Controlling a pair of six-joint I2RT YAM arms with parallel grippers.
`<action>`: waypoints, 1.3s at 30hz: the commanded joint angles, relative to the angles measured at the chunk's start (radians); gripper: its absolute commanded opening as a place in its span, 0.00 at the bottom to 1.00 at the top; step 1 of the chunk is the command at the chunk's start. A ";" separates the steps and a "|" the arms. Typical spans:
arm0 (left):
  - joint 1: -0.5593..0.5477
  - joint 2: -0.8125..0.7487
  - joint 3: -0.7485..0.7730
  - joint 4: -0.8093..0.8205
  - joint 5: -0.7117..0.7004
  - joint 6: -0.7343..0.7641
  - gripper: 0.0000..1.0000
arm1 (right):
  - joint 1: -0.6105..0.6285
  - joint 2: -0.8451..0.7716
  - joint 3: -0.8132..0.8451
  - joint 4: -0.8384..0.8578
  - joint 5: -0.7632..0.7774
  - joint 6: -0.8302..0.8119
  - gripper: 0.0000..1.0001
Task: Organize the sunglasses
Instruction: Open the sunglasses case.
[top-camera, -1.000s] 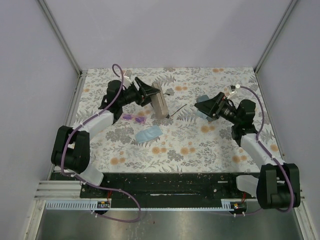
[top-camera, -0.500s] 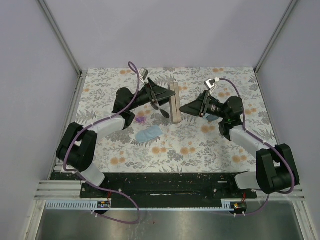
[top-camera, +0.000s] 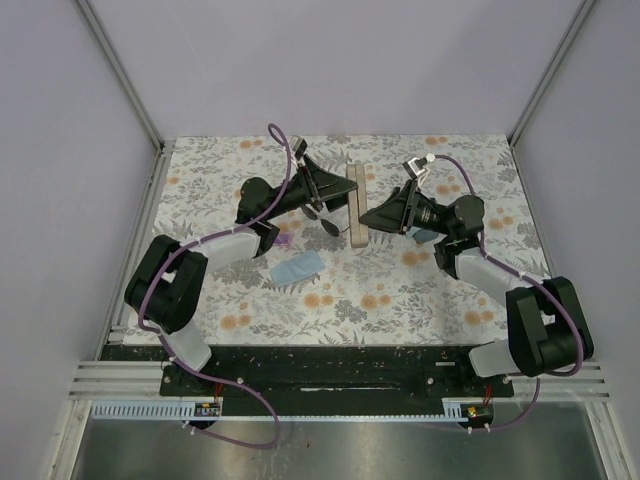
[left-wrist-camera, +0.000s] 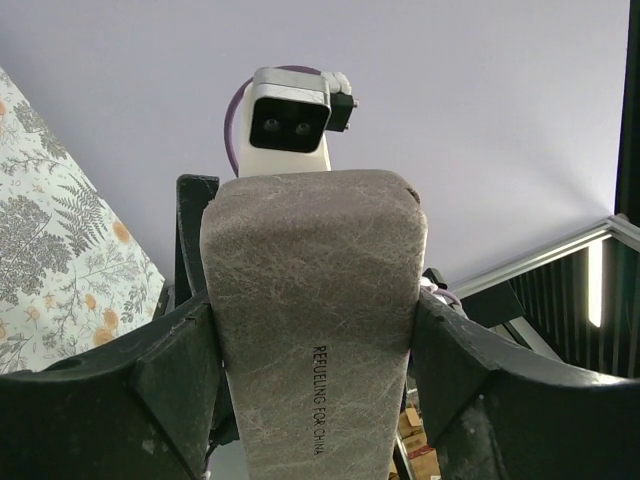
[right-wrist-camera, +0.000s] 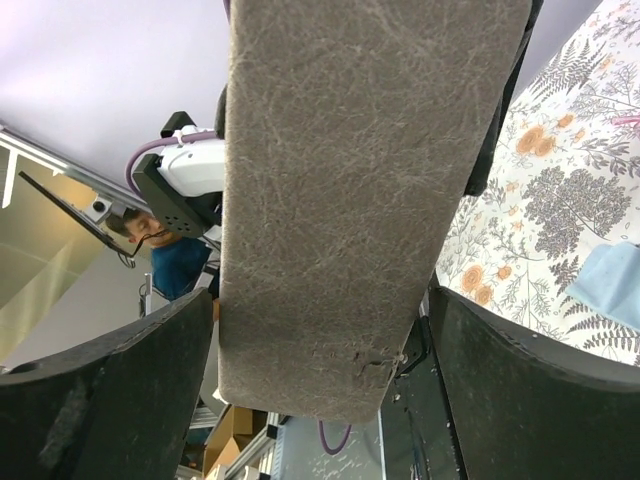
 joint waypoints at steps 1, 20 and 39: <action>-0.007 -0.007 0.043 0.110 -0.001 -0.018 0.26 | 0.015 0.022 0.042 0.075 -0.025 0.027 0.92; -0.025 -0.204 0.074 -0.756 -0.162 0.568 0.24 | 0.022 -0.137 0.085 -0.645 0.146 -0.441 0.31; -0.177 -0.033 0.336 -1.433 -0.799 0.774 0.27 | 0.074 -0.122 0.131 -1.026 0.470 -0.680 0.78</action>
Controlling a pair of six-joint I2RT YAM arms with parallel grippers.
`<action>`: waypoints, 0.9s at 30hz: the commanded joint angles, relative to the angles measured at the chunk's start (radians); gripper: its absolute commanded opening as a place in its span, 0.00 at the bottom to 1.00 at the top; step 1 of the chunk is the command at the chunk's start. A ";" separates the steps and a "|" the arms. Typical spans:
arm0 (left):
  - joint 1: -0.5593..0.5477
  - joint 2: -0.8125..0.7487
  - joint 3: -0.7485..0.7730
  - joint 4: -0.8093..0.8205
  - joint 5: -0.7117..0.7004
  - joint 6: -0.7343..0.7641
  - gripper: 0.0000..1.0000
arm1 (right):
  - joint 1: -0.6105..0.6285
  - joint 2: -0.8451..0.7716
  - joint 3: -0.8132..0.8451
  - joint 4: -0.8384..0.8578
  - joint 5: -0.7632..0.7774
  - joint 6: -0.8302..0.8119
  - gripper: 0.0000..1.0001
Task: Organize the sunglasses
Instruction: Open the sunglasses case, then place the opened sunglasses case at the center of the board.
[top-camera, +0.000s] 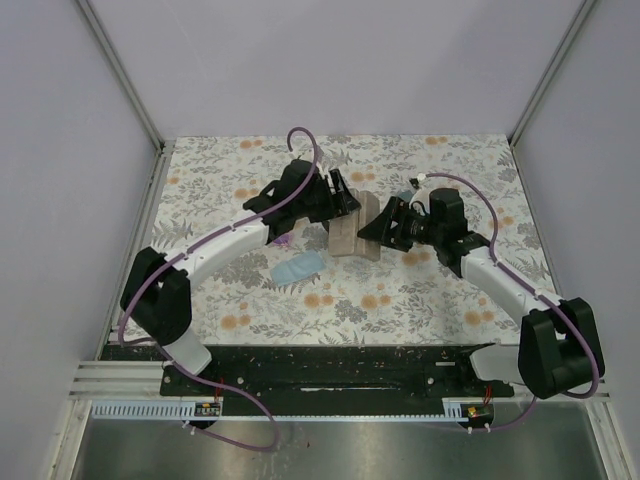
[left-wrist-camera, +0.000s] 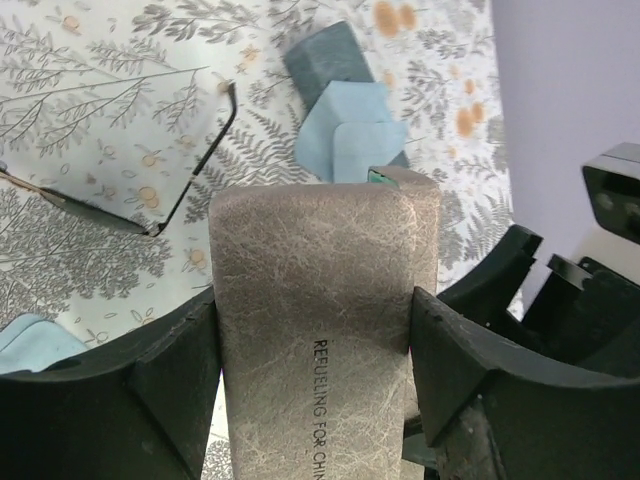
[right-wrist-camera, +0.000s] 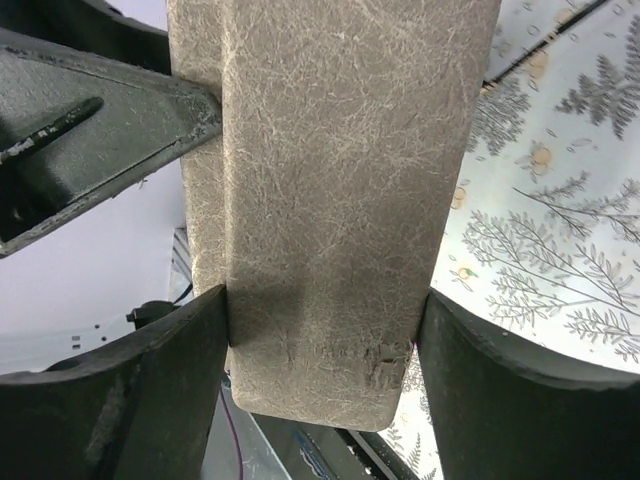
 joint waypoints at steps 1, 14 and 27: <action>-0.027 0.052 0.032 -0.133 -0.162 0.018 0.27 | 0.028 -0.012 0.035 0.048 0.040 -0.051 0.86; -0.061 0.118 0.291 -0.504 -0.441 0.237 0.30 | 0.028 -0.169 -0.039 -0.036 0.238 -0.122 0.99; -0.360 0.408 0.609 -1.000 -0.943 0.282 0.36 | 0.028 -0.511 -0.177 -0.262 0.743 -0.100 1.00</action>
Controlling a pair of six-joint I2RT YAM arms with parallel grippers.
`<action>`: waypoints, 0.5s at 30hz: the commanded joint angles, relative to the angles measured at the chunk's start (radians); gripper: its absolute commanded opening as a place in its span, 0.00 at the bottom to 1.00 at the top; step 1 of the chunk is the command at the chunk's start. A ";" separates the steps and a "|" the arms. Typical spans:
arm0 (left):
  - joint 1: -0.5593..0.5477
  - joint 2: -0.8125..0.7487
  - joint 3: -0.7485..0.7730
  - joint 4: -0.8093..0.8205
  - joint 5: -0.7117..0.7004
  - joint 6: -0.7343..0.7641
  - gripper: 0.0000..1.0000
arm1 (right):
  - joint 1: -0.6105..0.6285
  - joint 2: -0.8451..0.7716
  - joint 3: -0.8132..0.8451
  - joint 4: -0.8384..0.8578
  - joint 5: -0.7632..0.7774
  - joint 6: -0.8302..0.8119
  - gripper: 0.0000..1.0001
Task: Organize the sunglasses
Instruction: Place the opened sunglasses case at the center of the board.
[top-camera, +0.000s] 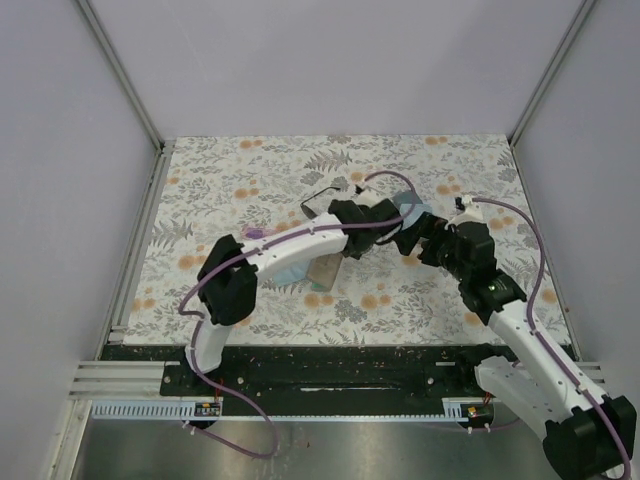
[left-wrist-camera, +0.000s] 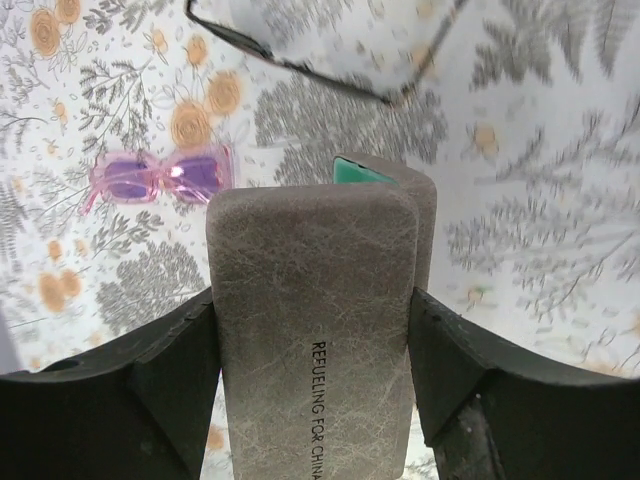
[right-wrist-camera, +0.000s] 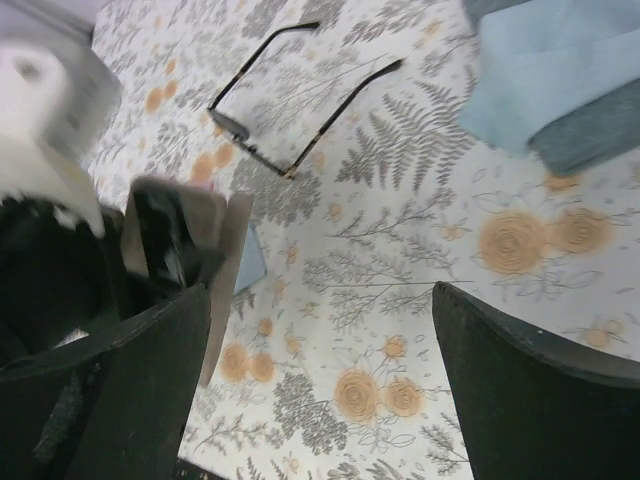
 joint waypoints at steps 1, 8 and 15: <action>-0.073 0.027 0.081 -0.143 -0.187 0.004 0.36 | 0.004 -0.116 -0.020 -0.087 0.235 0.004 0.99; -0.129 0.145 0.128 -0.181 -0.217 -0.017 0.42 | 0.004 -0.343 -0.058 -0.225 0.459 0.077 0.99; -0.127 0.237 0.157 -0.145 -0.148 -0.007 0.52 | 0.005 -0.443 -0.072 -0.277 0.493 0.090 0.99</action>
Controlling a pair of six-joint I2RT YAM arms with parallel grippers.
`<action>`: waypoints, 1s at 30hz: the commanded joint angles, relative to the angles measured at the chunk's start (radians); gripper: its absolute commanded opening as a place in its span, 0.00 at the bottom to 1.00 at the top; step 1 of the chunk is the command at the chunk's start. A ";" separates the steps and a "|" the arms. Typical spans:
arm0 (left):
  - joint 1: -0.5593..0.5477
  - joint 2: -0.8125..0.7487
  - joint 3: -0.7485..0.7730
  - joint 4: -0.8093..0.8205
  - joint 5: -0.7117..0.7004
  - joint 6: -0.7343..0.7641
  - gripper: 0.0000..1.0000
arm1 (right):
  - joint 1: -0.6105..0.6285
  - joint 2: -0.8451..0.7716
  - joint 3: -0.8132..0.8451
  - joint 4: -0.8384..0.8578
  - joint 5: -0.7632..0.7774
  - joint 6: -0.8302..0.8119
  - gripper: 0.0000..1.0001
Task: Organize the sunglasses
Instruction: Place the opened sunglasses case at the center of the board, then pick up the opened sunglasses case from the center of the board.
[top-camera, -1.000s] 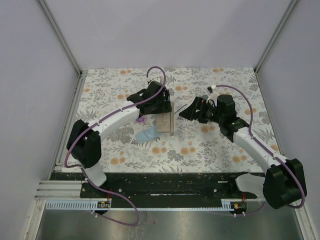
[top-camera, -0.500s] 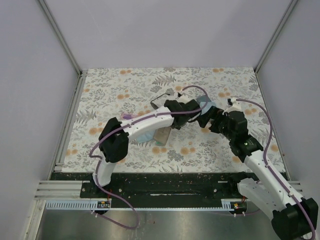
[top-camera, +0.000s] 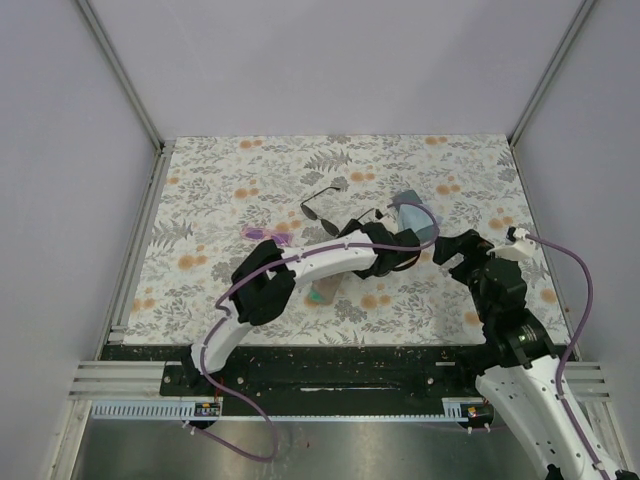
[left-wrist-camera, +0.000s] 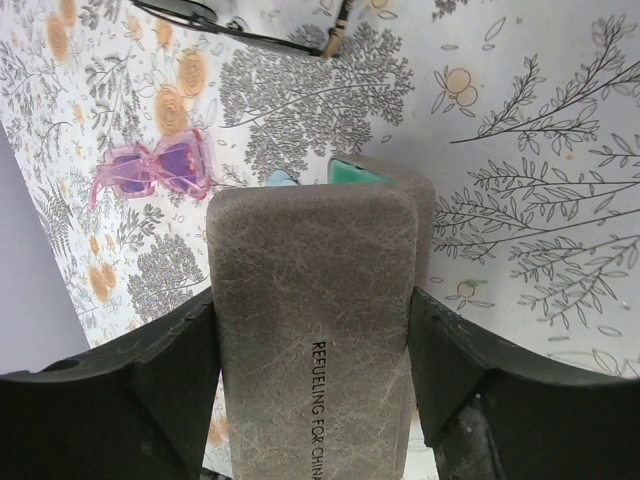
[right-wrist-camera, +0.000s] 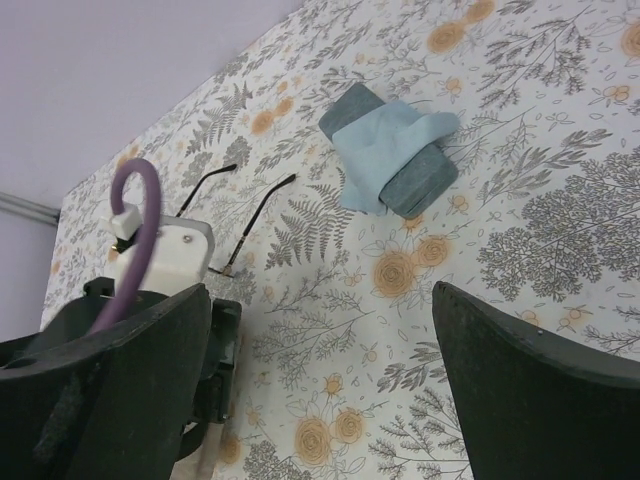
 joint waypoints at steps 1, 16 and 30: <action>0.000 0.034 0.072 -0.007 -0.009 0.007 0.67 | 0.004 0.002 0.000 -0.042 0.066 0.021 0.99; 0.207 -0.473 -0.284 0.411 0.634 0.015 0.99 | 0.004 0.125 0.005 -0.045 -0.029 0.057 1.00; 0.704 -0.904 -0.926 0.727 0.946 -0.122 0.96 | 0.019 0.740 0.072 0.268 -0.616 -0.006 0.79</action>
